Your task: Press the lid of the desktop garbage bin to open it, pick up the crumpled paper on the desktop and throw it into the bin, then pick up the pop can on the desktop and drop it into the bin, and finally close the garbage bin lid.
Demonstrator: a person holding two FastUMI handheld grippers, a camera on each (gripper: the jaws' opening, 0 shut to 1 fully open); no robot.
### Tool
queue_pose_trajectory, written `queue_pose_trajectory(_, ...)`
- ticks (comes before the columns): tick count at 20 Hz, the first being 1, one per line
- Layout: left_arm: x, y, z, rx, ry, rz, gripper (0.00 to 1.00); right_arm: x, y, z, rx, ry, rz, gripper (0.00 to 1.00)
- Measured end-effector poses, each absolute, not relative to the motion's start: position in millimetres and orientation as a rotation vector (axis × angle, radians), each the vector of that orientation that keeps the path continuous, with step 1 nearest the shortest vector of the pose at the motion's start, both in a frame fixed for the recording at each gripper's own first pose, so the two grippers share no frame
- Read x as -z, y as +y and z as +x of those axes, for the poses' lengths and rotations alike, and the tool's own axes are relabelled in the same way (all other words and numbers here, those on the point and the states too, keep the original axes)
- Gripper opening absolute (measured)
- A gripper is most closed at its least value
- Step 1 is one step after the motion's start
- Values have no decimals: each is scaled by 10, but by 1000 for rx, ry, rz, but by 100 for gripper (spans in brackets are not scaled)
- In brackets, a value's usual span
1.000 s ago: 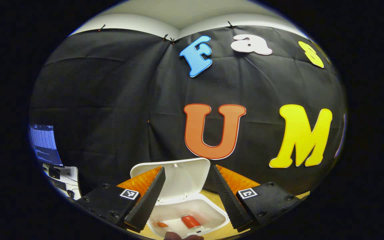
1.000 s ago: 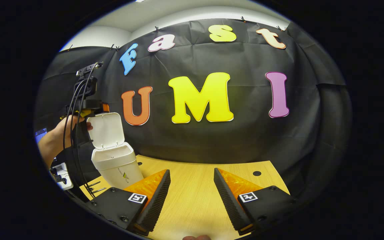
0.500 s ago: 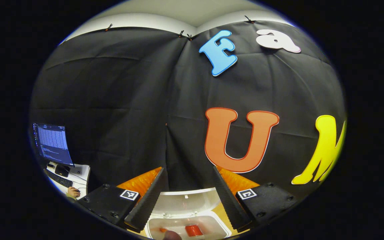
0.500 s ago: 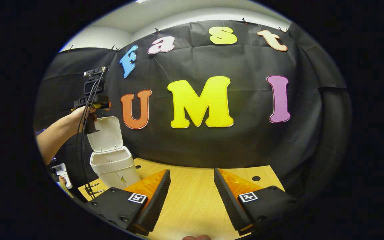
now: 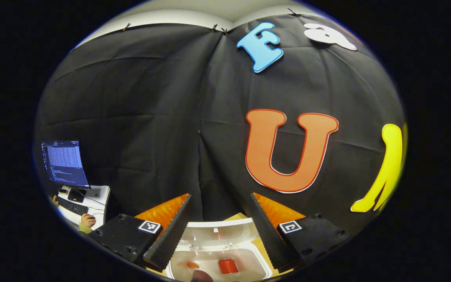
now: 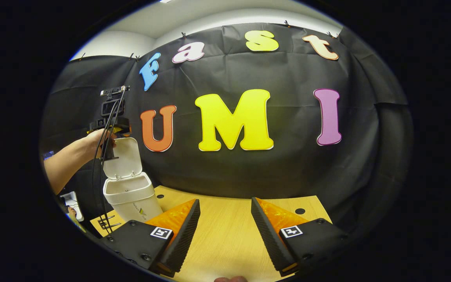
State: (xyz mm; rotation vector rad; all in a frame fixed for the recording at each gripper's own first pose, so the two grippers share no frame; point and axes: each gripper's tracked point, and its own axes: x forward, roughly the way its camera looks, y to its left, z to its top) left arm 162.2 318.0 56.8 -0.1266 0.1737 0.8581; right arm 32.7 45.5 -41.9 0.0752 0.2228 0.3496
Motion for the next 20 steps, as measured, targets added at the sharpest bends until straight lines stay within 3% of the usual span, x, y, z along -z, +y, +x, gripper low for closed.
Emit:
queue_pose_trajectory(8,-324,2667,1363,-868,182,-118,95,417,425,234,-392,215,64,84)
queue_pose_trajectory(20,705,1991,1061,-777,322,-191,94,510,255,209,-405,237,65,84)
